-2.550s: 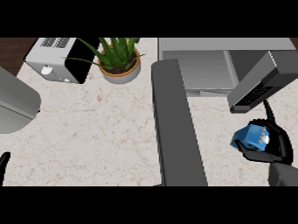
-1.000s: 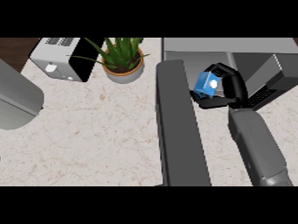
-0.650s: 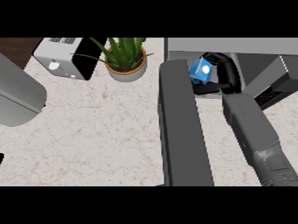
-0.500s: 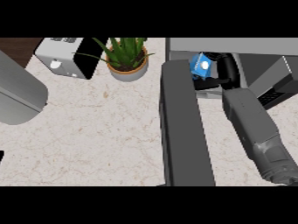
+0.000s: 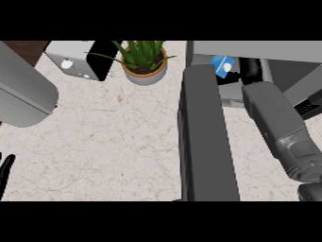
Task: Pick up the milk, place it into the microwave and close the microwave
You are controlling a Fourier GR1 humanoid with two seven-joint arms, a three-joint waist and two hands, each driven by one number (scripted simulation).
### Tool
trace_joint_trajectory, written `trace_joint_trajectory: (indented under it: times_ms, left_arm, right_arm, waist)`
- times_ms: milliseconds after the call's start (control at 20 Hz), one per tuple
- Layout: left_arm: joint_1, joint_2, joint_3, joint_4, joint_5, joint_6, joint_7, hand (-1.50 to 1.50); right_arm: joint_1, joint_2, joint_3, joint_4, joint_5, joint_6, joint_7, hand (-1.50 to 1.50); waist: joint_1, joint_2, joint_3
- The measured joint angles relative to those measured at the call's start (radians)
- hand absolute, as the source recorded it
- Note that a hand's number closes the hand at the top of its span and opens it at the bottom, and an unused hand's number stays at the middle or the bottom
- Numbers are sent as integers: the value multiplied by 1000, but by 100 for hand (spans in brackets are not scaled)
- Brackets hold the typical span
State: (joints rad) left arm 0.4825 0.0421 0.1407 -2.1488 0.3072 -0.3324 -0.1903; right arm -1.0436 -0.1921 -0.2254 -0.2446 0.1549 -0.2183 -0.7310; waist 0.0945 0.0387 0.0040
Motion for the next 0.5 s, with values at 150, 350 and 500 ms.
trace_joint_trajectory:
  times_ms: [150, 350, 500]
  left_arm:
    - [-17, 2, -7, 3, -5, -1, 1, -150]
    - [-35, 4, -16, 9, -23, 1, 7, -150]
    - [-42, 10, -17, 7, -40, 1, 5, -150]
  right_arm:
    - [-29, -19, -9, 27, 5, -35, 6, 150]
    - [-51, -29, -42, 53, -12, -103, 14, 150]
    - [-63, -39, -63, 70, -19, -187, 28, 150]
  waist:
    - [15, 7, 0]
    - [31, 15, 1]
    - [44, 22, 1]
